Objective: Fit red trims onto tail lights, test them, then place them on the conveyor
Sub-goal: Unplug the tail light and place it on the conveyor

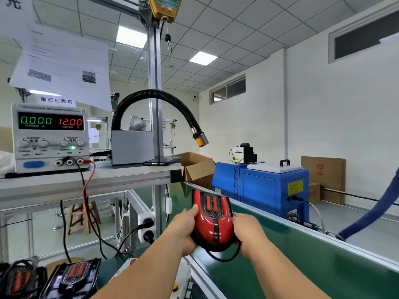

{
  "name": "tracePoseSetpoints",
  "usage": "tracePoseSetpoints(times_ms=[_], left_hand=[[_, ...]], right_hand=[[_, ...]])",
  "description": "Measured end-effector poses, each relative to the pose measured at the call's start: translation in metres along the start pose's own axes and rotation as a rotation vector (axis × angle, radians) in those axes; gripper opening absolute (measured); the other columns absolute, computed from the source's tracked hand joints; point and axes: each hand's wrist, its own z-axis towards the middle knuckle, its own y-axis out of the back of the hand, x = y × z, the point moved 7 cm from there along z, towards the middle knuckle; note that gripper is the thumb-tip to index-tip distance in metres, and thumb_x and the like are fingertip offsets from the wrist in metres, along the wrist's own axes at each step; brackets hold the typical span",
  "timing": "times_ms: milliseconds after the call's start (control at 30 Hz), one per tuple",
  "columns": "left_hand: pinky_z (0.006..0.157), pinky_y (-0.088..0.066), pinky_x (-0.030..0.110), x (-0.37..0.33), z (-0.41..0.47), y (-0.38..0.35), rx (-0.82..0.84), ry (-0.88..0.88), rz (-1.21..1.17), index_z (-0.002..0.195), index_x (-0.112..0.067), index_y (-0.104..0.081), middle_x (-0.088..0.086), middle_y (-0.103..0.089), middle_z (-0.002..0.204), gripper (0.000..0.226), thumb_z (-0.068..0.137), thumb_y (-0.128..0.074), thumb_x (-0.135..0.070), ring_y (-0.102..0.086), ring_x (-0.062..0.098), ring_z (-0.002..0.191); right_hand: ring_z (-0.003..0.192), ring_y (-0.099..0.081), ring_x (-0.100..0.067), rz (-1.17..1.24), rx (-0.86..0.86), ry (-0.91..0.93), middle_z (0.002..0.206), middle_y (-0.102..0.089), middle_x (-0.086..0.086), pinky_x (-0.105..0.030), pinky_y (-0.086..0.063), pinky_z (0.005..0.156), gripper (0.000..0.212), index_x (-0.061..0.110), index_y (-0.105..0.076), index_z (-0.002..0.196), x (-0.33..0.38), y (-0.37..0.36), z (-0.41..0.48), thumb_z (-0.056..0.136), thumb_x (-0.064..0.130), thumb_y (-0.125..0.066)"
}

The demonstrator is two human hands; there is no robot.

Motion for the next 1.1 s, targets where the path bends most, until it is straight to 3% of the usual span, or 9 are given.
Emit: tracePoseSetpoints(times_ms=[100, 300, 433, 533, 633, 767, 867, 1000, 1100], left_hand=[[0.069, -0.055, 0.04, 0.001, 0.003, 0.001, 0.056, -0.072, 0.035, 0.128, -0.016, -0.058, 0.008, -0.077, 0.092, 0.028, 0.105, -0.043, -0.02, -0.071, 0.027, 0.091], [0.064, -0.055, 0.037, 0.003, 0.004, -0.001, 0.056, -0.058, 0.027, 0.11, -0.022, -0.064, 0.005, -0.076, 0.074, 0.027, 0.106, -0.039, -0.012, -0.074, 0.022, 0.072], [0.057, -0.055, 0.033, -0.003, 0.003, -0.004, 0.063, -0.09, 0.063, 0.123, -0.027, -0.057, 0.003, -0.077, 0.077, 0.03, 0.103, -0.044, -0.008, -0.074, 0.017, 0.064], [0.07, -0.057, 0.037, -0.014, 0.001, -0.011, 0.079, -0.198, 0.182, 0.128, -0.03, -0.055, 0.004, -0.078, 0.084, 0.036, 0.098, -0.058, -0.01, -0.074, 0.019, 0.072], [0.082, -0.059, 0.042, -0.027, -0.005, -0.013, 0.003, -0.312, 0.359, 0.113, -0.029, -0.062, 0.01, -0.076, 0.09, 0.03, 0.09, -0.069, -0.011, -0.074, 0.026, 0.08], [0.071, -0.06, 0.036, -0.03, -0.013, -0.015, -0.006, -0.319, 0.423, 0.085, -0.032, -0.06, 0.013, -0.076, 0.089, 0.024, 0.089, -0.069, -0.01, -0.074, 0.027, 0.077], [0.073, -0.06, 0.037, -0.029, -0.018, -0.023, 0.023, -0.327, 0.431, 0.081, -0.03, -0.062, 0.008, -0.076, 0.078, 0.022, 0.091, -0.066, -0.01, -0.074, 0.026, 0.075], [0.081, -0.058, 0.041, -0.006, -0.026, -0.051, 0.13, -0.261, 0.453, 0.117, -0.014, -0.065, 0.012, -0.075, 0.094, 0.022, 0.098, -0.054, -0.011, -0.071, 0.027, 0.084], [0.061, -0.058, 0.033, 0.034, -0.043, -0.075, 0.209, -0.179, 0.38, 0.139, -0.018, -0.05, 0.012, -0.073, 0.101, 0.042, 0.098, -0.056, -0.011, -0.074, 0.022, 0.072]], right_hand=[[0.087, -0.072, -0.032, 0.031, -0.01, 0.078, 0.087, -0.077, -0.008, -0.04, -0.06, 0.079, 0.041, 0.019, -0.076, 0.106, 0.003, 0.004, 0.002, 0.095, -0.002, -0.043], [0.081, -0.068, -0.019, 0.113, -0.048, 0.097, 0.093, -0.073, 0.0, -0.025, -0.052, 0.061, 0.04, 0.017, -0.065, 0.127, -0.002, 0.011, 0.007, 0.1, 0.001, -0.04], [0.081, -0.072, -0.022, 0.185, -0.05, 0.076, 0.085, -0.075, 0.0, -0.03, -0.058, 0.065, 0.039, 0.017, -0.07, 0.12, -0.004, 0.012, 0.01, 0.099, -0.002, -0.042], [0.059, -0.072, -0.021, 0.332, -0.005, -0.046, 0.072, -0.075, -0.007, -0.027, -0.055, 0.047, 0.035, 0.007, -0.071, 0.107, -0.015, 0.001, 0.007, 0.097, -0.007, -0.04], [0.048, -0.068, -0.022, 0.443, 0.074, -0.136, 0.064, -0.072, -0.012, -0.027, -0.051, 0.039, 0.033, -0.001, -0.068, 0.098, -0.03, -0.016, -0.003, 0.1, -0.004, -0.035], [0.053, -0.069, -0.021, 0.514, 0.091, -0.154, 0.068, -0.073, -0.011, -0.031, -0.054, 0.047, 0.035, 0.002, -0.069, 0.094, -0.04, -0.016, -0.012, 0.1, -0.003, -0.035], [0.052, -0.069, -0.018, 0.523, 0.079, -0.108, 0.068, -0.074, -0.008, -0.026, -0.054, 0.044, 0.035, 0.003, -0.07, 0.096, -0.032, -0.003, -0.025, 0.099, -0.006, -0.037], [0.048, -0.061, -0.009, 0.381, -0.033, 0.003, 0.067, -0.071, -0.002, -0.02, -0.048, 0.048, 0.036, 0.01, -0.071, 0.09, -0.027, 0.044, -0.054, 0.095, -0.007, -0.04], [0.064, -0.061, -0.013, 0.249, -0.184, 0.059, 0.086, -0.072, -0.006, -0.02, -0.051, 0.057, 0.034, 0.009, -0.072, 0.11, -0.043, 0.096, -0.084, 0.094, -0.004, -0.044]])
